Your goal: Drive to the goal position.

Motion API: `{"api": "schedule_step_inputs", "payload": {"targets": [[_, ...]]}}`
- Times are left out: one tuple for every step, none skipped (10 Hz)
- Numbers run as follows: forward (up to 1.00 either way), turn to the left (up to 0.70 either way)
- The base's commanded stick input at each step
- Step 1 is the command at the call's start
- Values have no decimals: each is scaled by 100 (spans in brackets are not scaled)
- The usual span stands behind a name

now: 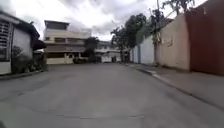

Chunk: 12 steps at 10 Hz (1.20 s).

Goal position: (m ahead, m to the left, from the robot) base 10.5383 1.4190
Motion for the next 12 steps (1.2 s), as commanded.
{"api": "schedule_step_inputs", "payload": {"targets": [[100, -17], [100, -17], [100, -17], [100, -17], [100, -17], [100, -10], [100, 19], [100, 3], [100, -17], [100, -17], [100, -17], [100, -10]]}}
